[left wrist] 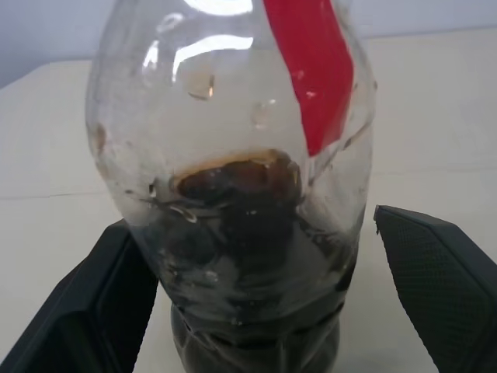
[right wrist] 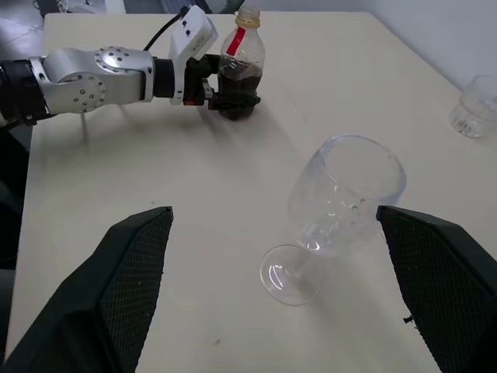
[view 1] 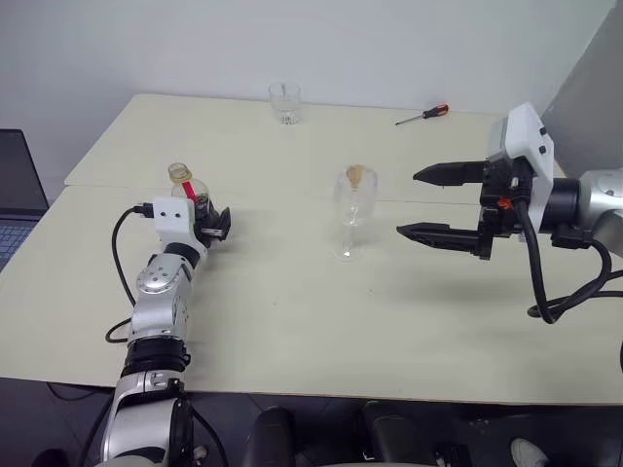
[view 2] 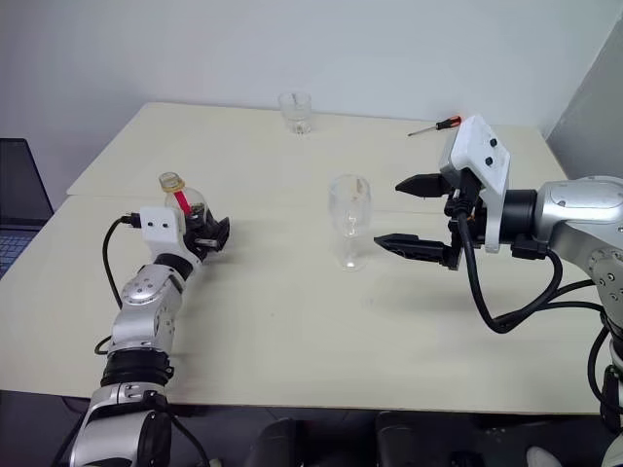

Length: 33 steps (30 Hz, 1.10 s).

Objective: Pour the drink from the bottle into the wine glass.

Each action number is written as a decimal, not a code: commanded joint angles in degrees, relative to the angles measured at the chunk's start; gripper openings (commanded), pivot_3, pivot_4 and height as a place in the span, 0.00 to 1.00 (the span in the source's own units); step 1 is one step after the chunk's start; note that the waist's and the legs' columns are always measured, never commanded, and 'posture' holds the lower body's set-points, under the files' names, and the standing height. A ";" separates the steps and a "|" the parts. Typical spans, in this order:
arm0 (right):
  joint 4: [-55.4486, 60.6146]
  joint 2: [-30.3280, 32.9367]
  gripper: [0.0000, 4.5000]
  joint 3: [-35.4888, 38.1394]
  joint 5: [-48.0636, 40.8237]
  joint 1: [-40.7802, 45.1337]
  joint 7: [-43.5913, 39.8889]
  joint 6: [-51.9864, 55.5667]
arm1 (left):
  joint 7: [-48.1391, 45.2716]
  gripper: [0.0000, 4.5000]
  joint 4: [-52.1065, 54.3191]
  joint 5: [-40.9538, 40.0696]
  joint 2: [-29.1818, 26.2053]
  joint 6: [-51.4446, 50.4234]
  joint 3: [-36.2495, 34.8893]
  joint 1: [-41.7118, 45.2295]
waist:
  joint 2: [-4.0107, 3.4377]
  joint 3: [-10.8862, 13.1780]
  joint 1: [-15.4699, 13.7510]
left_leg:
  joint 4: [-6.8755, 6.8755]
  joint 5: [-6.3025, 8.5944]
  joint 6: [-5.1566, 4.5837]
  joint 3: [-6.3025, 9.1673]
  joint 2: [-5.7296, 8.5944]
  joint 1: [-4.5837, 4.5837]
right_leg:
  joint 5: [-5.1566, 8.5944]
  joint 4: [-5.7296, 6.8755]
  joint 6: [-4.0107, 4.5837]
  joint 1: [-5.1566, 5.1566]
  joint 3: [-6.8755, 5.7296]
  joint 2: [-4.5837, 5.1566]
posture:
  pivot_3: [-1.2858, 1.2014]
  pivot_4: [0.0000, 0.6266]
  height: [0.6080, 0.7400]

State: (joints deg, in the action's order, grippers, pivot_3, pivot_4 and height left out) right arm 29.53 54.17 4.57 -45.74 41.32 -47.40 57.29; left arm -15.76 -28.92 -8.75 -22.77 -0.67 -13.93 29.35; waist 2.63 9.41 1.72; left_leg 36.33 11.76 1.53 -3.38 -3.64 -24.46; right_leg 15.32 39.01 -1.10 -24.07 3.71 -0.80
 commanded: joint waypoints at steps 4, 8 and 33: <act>1.48 1.05 1.00 1.37 0.17 -0.31 0.57 -0.41 | -1.15 0.80 -1.25 0.00 -1.32 3.58 -0.24 1.80 | 0.00 0.00 0.00 | 0.00 0.00 0.00 0.00 -0.01 0.00 | 0.00 0.00 0.00 0.00 -0.01 0.00 | 0.52 0.24 1.00; 1.28 1.10 1.00 1.52 0.28 -0.44 0.68 -0.57 | -1.65 0.53 -1.57 -0.11 -1.68 4.02 -0.23 2.36 | 0.00 0.00 0.00 | 0.00 0.00 0.00 -0.01 0.00 0.00 | 0.00 0.01 0.00 0.00 -0.02 0.00 | 0.52 0.24 1.00; 15.92 -9.88 1.00 21.78 -4.78 -27.50 19.96 -1.83 | -20.73 0.19 -34.42 17.90 -4.79 28.61 20.70 45.98 | 0.03 0.14 -1.09 | 0.48 0.01 0.00 0.04 0.04 -0.44 | 0.03 0.00 -0.21 -0.05 -0.27 -0.12 | 0.52 0.24 1.00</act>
State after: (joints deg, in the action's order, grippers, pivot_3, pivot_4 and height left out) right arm 42.49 44.54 24.01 -49.27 14.29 -29.76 56.00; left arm -37.07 -62.30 7.50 -27.06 23.77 6.24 72.25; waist 2.65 9.55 0.63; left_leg 36.81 11.77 1.53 -3.35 -3.60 -24.89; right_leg 15.36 39.01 -1.31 -24.12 3.46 -0.92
